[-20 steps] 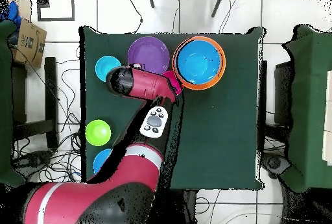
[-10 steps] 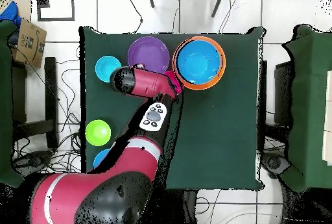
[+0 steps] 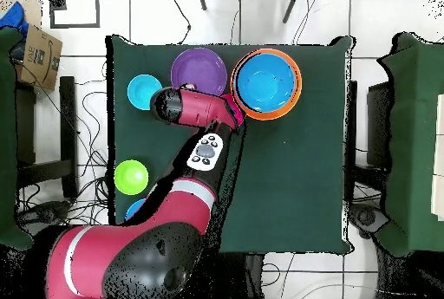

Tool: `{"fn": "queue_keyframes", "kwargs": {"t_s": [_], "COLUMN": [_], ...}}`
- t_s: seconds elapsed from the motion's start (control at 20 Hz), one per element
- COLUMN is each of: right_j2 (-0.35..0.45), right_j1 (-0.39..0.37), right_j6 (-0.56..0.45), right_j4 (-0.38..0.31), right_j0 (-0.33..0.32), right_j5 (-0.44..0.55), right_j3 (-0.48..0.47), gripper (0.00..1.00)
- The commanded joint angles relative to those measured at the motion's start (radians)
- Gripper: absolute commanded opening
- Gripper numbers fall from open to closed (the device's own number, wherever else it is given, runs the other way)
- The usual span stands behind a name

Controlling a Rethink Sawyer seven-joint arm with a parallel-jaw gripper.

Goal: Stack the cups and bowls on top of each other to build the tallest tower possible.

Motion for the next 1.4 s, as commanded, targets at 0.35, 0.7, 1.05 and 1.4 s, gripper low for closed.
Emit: {"fn": "queue_keyframes", "kwargs": {"t_s": [0.35,0.7,1.05,1.4], "right_j2": [0.049,0.023,0.034,0.038], "right_j1": [0.025,0.033,0.026,0.02], "right_j6": [0.124,0.112,0.113,0.114], "right_j4": [0.037,0.029,0.044,0.053], "right_j0": [-0.001,0.007,0.006,0.01], "right_j5": [0.009,0.01,0.025,0.039], "right_j3": [-0.038,-0.052,-0.044,-0.036], "gripper": [1.0,1.0,1.0,1.0]}}
